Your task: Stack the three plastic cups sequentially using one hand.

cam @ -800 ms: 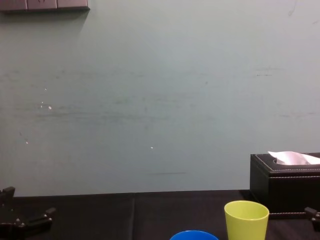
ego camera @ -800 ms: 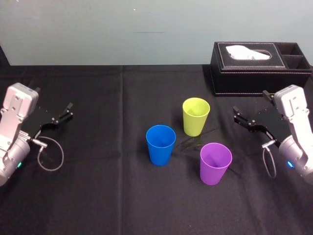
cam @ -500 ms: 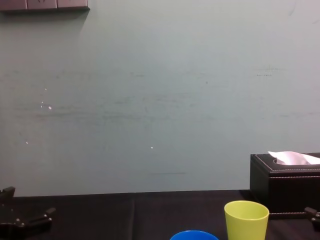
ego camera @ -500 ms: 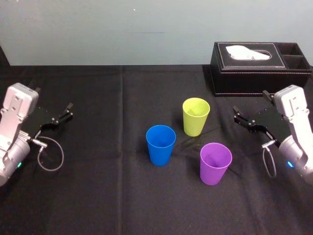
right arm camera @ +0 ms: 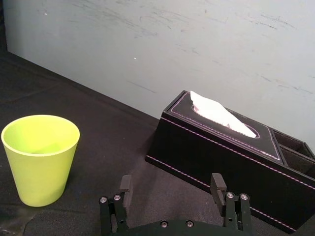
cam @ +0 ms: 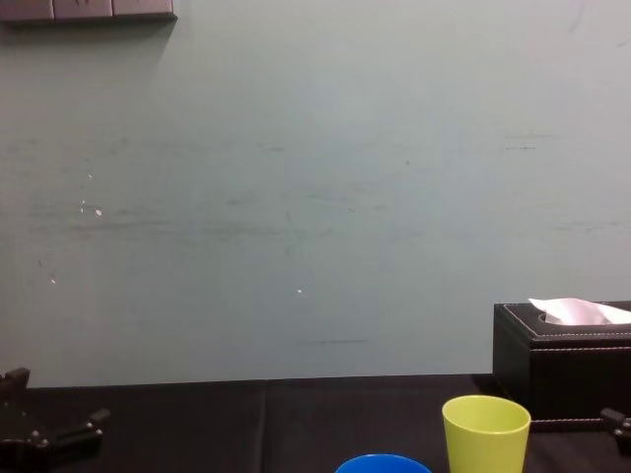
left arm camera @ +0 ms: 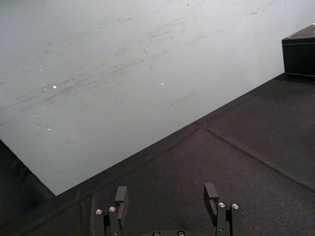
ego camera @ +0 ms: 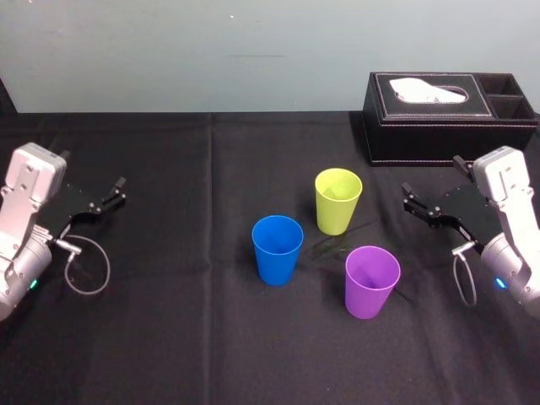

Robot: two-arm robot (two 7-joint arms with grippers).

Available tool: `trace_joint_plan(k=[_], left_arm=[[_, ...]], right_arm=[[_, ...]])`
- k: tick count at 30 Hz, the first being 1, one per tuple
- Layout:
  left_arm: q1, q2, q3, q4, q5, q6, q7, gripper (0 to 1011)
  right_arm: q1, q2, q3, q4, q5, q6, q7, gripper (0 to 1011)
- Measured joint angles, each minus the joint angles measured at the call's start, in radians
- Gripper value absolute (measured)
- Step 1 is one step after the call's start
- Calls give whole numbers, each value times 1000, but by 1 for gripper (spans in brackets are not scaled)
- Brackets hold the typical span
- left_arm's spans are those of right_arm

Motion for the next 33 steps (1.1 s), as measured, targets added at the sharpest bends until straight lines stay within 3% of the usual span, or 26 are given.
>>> trace_joint_plan(k=[24, 33], left_arm=[[0, 0, 0, 0, 0, 0, 0, 1011], [0, 0, 0, 0, 0, 0, 0, 1011]], right_arm=[[0, 0, 0, 0, 0, 0, 0, 1003], [-36, 16, 41, -66, 12, 16, 21, 1003]])
